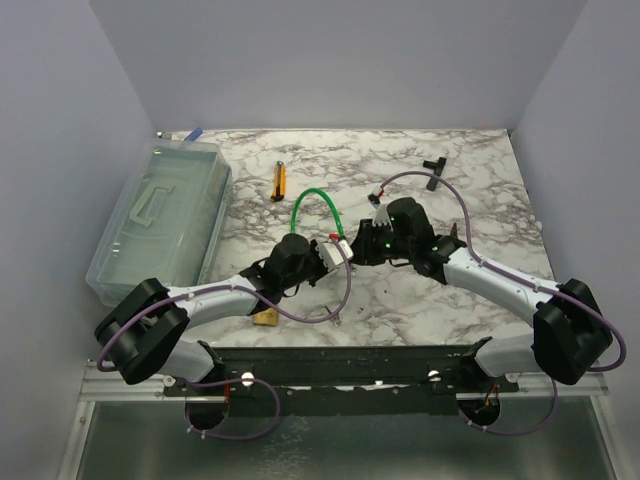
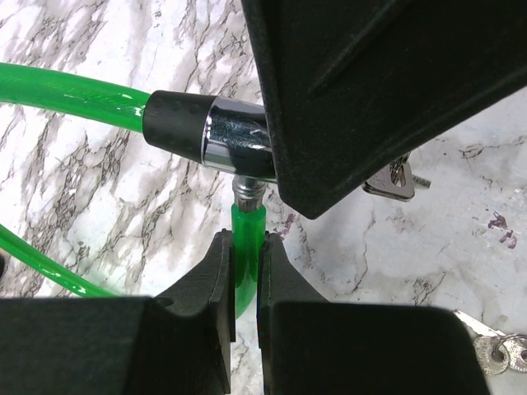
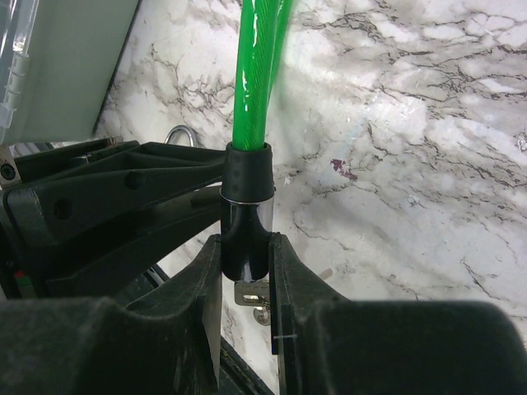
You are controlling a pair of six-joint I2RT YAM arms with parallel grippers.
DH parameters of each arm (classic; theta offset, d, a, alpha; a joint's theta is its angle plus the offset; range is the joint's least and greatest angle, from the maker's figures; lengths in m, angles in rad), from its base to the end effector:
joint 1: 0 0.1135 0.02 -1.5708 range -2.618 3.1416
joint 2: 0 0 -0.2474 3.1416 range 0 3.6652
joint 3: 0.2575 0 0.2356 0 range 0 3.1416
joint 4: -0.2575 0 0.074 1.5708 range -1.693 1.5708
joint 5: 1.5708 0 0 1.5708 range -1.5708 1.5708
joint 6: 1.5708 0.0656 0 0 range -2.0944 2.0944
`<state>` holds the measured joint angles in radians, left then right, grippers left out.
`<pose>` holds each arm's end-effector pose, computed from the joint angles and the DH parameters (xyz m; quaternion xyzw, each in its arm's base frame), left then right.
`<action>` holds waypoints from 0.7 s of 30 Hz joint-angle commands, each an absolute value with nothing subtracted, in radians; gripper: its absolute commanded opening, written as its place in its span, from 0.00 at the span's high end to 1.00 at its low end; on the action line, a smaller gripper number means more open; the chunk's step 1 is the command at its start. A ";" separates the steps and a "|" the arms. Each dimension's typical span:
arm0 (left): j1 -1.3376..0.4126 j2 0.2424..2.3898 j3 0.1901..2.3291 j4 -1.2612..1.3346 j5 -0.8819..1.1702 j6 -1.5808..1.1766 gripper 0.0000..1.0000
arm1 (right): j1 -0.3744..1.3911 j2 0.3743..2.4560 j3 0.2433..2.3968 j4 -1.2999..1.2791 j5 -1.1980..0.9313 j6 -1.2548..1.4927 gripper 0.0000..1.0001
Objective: Unlock with the key
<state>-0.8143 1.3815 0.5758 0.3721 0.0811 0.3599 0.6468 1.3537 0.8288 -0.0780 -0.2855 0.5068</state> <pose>0.2027 -0.2226 0.1751 0.4846 0.6889 -0.1545 0.5165 0.2337 0.1996 0.2152 -0.1273 0.8694 0.3567 0.3174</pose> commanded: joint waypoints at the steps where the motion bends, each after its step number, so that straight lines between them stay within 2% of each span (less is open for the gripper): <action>1: -0.818 1.361 0.538 0.354 0.094 0.356 1.00 | 0.636 1.322 0.840 -0.126 -0.237 0.480 1.00; 21: -0.839 1.379 0.532 0.309 0.040 0.390 1.00 | 0.585 1.280 0.841 -0.158 -0.185 0.473 1.00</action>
<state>-0.8352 1.3773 0.5392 0.3496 0.0772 0.3843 0.5968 1.3041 0.8288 -0.1303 -0.2291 0.4946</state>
